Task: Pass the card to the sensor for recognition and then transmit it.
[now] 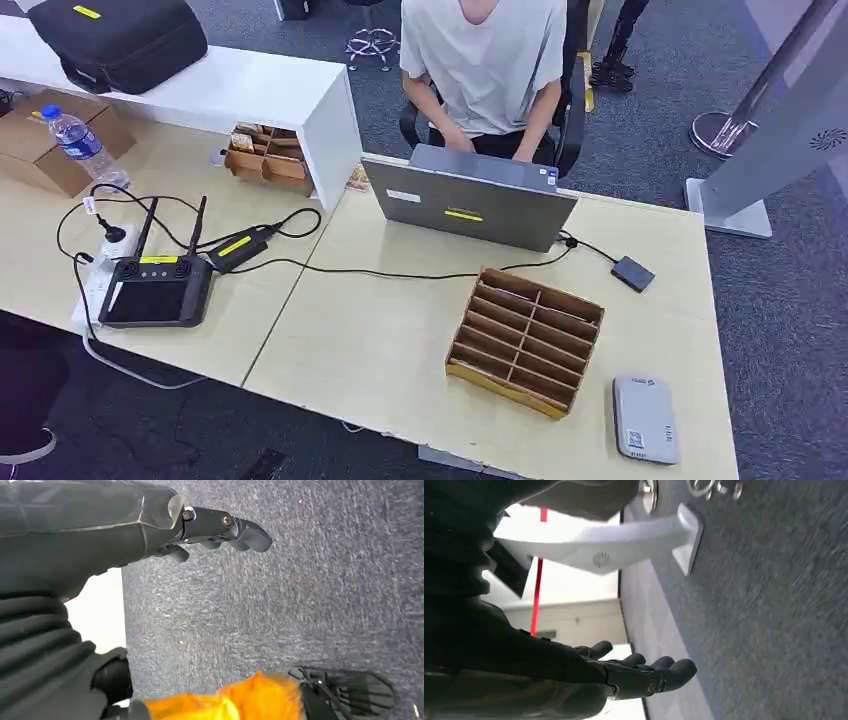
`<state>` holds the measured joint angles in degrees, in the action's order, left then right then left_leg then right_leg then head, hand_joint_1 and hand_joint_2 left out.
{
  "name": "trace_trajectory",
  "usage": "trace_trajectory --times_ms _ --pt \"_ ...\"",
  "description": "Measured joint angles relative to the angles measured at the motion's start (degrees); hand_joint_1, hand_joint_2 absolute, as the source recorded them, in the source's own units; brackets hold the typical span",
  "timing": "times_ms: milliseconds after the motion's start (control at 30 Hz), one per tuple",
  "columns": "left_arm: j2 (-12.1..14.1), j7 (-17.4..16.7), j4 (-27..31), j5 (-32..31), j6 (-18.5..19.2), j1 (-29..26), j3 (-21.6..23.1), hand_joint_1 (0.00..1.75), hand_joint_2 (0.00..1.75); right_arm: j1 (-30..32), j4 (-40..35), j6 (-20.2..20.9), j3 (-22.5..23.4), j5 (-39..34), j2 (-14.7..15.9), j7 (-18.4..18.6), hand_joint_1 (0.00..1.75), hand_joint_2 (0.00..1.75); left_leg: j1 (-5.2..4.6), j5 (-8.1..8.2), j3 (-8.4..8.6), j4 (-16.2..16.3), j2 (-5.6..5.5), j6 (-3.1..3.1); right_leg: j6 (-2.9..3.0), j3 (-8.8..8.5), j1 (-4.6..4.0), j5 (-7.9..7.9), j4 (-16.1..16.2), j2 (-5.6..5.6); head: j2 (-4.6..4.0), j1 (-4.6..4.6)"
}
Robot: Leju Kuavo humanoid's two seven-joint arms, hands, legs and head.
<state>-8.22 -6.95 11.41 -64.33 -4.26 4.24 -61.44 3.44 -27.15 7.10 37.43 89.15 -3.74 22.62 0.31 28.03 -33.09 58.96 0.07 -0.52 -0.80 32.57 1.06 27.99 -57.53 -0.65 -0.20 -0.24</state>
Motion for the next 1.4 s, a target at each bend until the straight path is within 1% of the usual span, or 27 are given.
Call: trace_trajectory --times_ms 67,167,333,367,433,500,600,667,800,933,1000,1067,1133,1267,1400 --pt "-0.04 -0.28 0.0 -0.15 -0.24 0.01 -0.04 0.0 1.75 -0.76 0.24 0.33 2.46 0.0 -2.19 0.83 0.0 1.75 0.02 0.0 0.01 0.0 0.02 -0.01 0.02 0.01 -0.02 0.0 -0.01 0.02 0.0 -0.02" --pt "-0.04 -0.79 0.0 -0.28 -0.44 0.07 -0.28 0.0 1.75 -2.18 1.98 0.2 5.55 0.02 -5.32 0.92 0.0 1.75 0.15 -0.02 0.03 0.0 0.05 -0.03 0.11 0.0 -0.14 -0.01 -0.01 0.04 0.0 -0.02" --pt "-0.04 -1.29 0.0 -0.61 -0.61 0.16 -0.72 0.0 1.75 -3.54 4.48 -0.22 7.44 0.02 -9.07 -0.28 0.0 1.75 0.21 -0.04 0.02 -0.01 0.05 -0.09 0.14 -0.01 -0.19 0.0 -0.03 0.03 0.0 -0.02" --pt "-0.04 -1.27 0.0 -0.63 -0.43 0.18 -0.92 0.0 0.0 -3.61 4.66 -0.35 7.5 0.02 -9.57 -0.46 0.0 0.0 0.22 -0.04 0.02 -0.01 0.05 -0.09 0.14 -0.01 -0.18 0.0 -0.03 0.03 0.0 0.0" --pt "0.28 -0.57 0.0 -0.66 1.37 0.18 -1.12 0.0 0.0 -3.69 4.92 -1.04 7.7 0.02 -10.73 -1.11 0.0 0.0 0.24 -0.04 0.01 -0.01 0.05 -0.1 0.14 -0.01 -0.18 0.0 -0.03 0.04 0.0 0.0" --pt "0.57 0.2 0.0 -0.61 1.95 0.19 -1.38 0.0 0.0 -3.78 4.92 -2.05 8.23 0.02 -11.6 -2.25 0.0 0.0 0.23 -0.03 0.01 0.0 0.05 -0.1 0.14 -0.01 -0.19 0.0 -0.02 0.04 0.0 0.0" --pt "0.55 0.24 0.0 -0.09 0.26 0.21 -1.84 0.0 0.0 -3.74 4.79 -4.17 8.49 0.02 -11.97 -3.63 0.0 0.0 0.19 -0.03 0.01 0.0 0.04 -0.1 0.14 -0.01 -0.17 0.0 -0.02 0.04 0.0 0.0" --pt "0.44 0.2 0.0 0.57 -0.2 0.22 -2.41 0.0 0.0 -3.74 4.2 -4.79 8.93 0.02 -11.8 -4.06 0.0 0.0 0.19 -0.03 0.02 0.0 0.05 -0.1 0.14 -0.01 -0.16 0.0 -0.02 0.04 0.0 -0.02" --pt "0.15 0.53 0.0 1.07 -1.4 0.22 -3.37 0.0 0.0 -3.73 2.45 -6.34 11.05 0.02 -9.68 -3.93 0.0 0.0 0.16 -0.03 0.01 0.03 0.05 -0.09 0.13 -0.02 -0.13 -0.01 -0.01 0.03 0.0 0.0" --pt "-0.07 0.24 0.0 0.9 -4.22 0.25 -4.11 0.0 0.0 -3.68 1.79 -7.52 11.48 0.02 -6.97 -2.31 0.0 0.0 0.16 -0.01 0.0 0.09 0.05 -0.07 0.12 -0.04 -0.15 -0.02 0.0 0.04 0.0 0.02" --pt "-0.13 0.2 0.0 0.66 -5.2 0.26 -4.31 0.0 0.0 -3.69 1.79 -7.65 11.55 0.02 -6.44 -1.99 0.0 0.0 0.17 -0.01 0.0 0.1 0.05 -0.07 0.13 -0.03 -0.15 -0.02 0.0 0.04 0.0 0.0" --pt "-0.26 0.09 0.0 0.04 -5.42 0.27 -4.33 0.0 0.0 -3.72 2.05 -7.73 11.55 0.02 -6.42 -1.72 0.0 0.0 0.18 -0.01 0.01 0.09 0.05 -0.07 0.13 -0.03 -0.16 -0.02 0.0 0.04 0.0 -0.02" --pt "-0.39 0.09 0.0 -0.37 -4.81 0.27 -4.33 0.0 0.0 -3.77 2.58 -7.69 11.55 0.02 -6.44 -1.83 0.0 0.0 0.21 -0.01 0.01 0.09 0.04 -0.07 0.14 -0.03 -0.19 -0.01 0.0 0.04 0.0 -0.02" --pt "-0.46 0.42 0.0 -0.72 -2.07 0.28 -4.33 0.0 0.0 -4.04 4.26 -7.28 11.46 0.02 -6.95 -3.08 0.0 0.0 0.27 -0.02 0.01 0.08 0.05 -0.09 0.16 -0.03 -0.27 -0.02 -0.02 0.04 0.0 0.0" --pt "-0.5 0.44 0.0 -1.68 2.28 0.28 -4.33 0.0 0.0 -4.49 6.45 -6.69 11.04 0.02 -7.89 -4.85 0.0 0.0 0.28 -0.02 0.0 0.08 0.05 -0.1 0.16 -0.03 -0.27 -0.01 -0.02 0.04 0.0 0.0"
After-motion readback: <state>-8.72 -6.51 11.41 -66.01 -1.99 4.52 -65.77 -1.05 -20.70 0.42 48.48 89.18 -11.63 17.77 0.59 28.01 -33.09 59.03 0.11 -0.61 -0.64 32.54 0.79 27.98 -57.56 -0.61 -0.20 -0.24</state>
